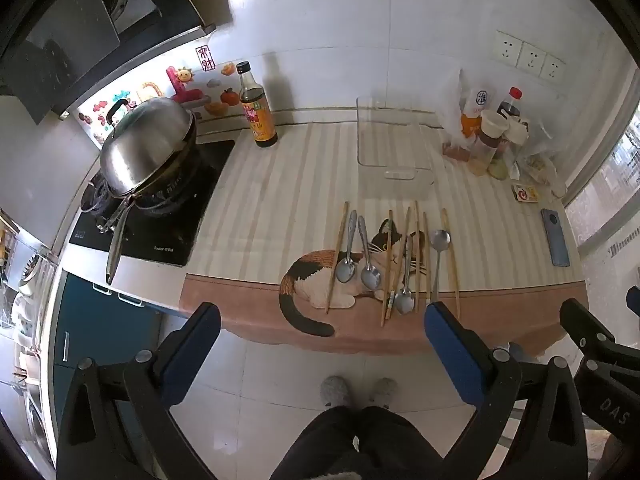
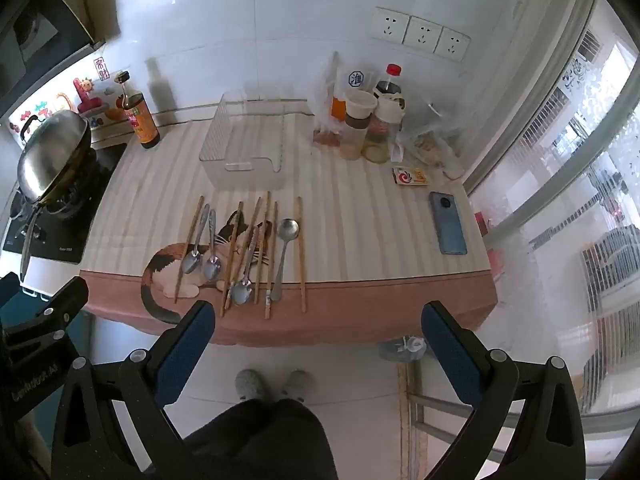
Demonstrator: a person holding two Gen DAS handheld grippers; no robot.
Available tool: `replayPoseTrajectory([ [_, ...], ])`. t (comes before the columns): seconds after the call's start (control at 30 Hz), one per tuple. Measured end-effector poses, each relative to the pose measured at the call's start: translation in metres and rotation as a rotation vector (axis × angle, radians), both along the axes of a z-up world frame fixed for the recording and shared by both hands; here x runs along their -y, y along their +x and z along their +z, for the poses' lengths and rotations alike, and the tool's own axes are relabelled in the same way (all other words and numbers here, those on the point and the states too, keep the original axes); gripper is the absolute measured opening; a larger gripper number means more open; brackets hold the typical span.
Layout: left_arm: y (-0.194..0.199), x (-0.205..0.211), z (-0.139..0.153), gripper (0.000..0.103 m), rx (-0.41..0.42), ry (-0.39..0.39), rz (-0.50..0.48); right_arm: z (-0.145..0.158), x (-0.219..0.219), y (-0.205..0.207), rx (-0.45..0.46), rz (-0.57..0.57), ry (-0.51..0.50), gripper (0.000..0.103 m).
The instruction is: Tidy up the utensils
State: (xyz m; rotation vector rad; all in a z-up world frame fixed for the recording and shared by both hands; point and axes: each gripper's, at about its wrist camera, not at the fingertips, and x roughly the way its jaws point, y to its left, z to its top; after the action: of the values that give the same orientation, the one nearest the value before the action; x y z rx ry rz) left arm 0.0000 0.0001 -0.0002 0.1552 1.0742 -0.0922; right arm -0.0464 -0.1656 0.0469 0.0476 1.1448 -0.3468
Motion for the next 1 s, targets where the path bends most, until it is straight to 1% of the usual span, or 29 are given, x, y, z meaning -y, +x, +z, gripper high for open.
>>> replayPoseTrajectory([
  [0.77,0.0005,0.0001,-0.0002,0.103,0.011,0.008,0.001,0.0023,-0.003,-0.0011,0.009,-0.001,0.003,0.103],
  [0.8,0.0007,-0.0001,0.0063,0.103,0.01,0.008,0.002,0.0022,-0.0033,-0.0011,0.009,0.0,0.003,0.103],
  [1.0,0.0007,-0.0003,0.006,0.103,0.012,0.009,0.001,0.0028,-0.0052,-0.002,0.009,-0.001,0.003,0.103],
])
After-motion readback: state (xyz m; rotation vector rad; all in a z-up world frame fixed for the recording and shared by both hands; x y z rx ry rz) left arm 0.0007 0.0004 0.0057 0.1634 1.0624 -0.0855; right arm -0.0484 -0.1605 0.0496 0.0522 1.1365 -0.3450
